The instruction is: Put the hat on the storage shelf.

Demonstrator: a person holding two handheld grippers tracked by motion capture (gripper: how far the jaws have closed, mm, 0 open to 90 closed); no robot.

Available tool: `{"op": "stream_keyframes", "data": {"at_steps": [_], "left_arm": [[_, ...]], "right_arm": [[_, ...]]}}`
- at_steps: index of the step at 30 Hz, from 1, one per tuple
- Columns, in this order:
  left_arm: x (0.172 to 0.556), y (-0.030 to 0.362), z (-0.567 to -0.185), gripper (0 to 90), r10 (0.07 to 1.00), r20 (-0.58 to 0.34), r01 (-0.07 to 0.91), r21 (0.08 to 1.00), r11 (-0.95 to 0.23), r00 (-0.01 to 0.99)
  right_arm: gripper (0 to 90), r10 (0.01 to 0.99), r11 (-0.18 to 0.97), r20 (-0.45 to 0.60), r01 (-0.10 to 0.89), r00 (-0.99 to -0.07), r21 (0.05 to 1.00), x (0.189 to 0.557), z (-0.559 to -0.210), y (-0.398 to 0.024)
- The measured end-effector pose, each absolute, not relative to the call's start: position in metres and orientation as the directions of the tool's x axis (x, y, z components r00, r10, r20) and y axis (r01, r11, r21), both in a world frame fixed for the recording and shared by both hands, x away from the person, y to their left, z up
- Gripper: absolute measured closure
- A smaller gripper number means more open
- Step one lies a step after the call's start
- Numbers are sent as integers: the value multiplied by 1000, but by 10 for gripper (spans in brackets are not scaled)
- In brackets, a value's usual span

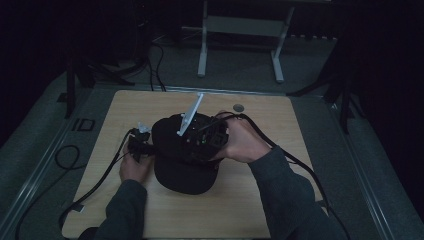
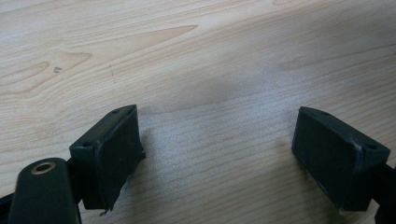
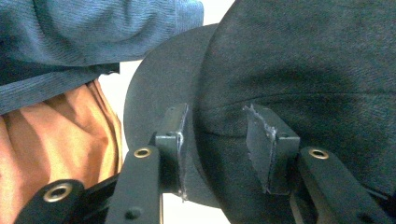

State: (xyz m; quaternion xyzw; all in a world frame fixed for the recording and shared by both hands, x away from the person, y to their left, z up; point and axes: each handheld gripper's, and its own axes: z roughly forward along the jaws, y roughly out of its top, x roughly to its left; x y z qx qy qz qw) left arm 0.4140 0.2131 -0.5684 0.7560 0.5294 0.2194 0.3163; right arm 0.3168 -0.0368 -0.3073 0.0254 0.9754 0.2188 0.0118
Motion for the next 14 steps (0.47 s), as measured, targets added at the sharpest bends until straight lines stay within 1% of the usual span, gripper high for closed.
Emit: {"op": "stream_keyframes", "data": {"at_steps": [9, 14], "left_arm": [[414, 213, -568, 150, 939, -3, 661, 711, -240, 344], [414, 213, -568, 151, 939, -3, 661, 711, -240, 344]], "right_arm": [[592, 68, 902, -26, 50, -997, 430, 319, -305, -42], [595, 85, 898, -5, 75, -996, 433, 321, -306, -47]]}}
